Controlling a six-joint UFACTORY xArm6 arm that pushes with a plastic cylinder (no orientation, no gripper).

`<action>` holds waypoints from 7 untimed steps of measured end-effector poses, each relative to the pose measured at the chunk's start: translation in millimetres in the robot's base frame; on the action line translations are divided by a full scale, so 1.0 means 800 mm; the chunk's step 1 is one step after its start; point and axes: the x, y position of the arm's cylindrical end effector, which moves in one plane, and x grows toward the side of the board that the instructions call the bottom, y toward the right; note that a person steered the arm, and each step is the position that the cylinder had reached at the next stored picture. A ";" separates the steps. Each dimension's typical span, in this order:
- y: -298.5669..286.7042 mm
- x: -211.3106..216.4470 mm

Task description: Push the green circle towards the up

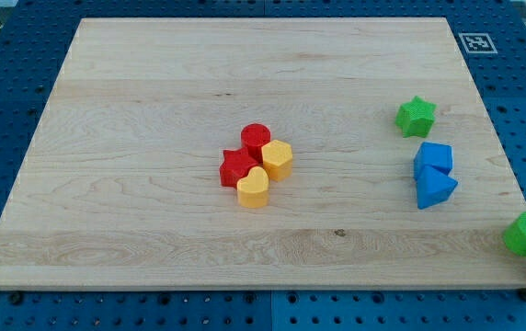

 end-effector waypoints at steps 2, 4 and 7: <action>0.056 -0.016; 0.041 -0.016; -0.030 -0.034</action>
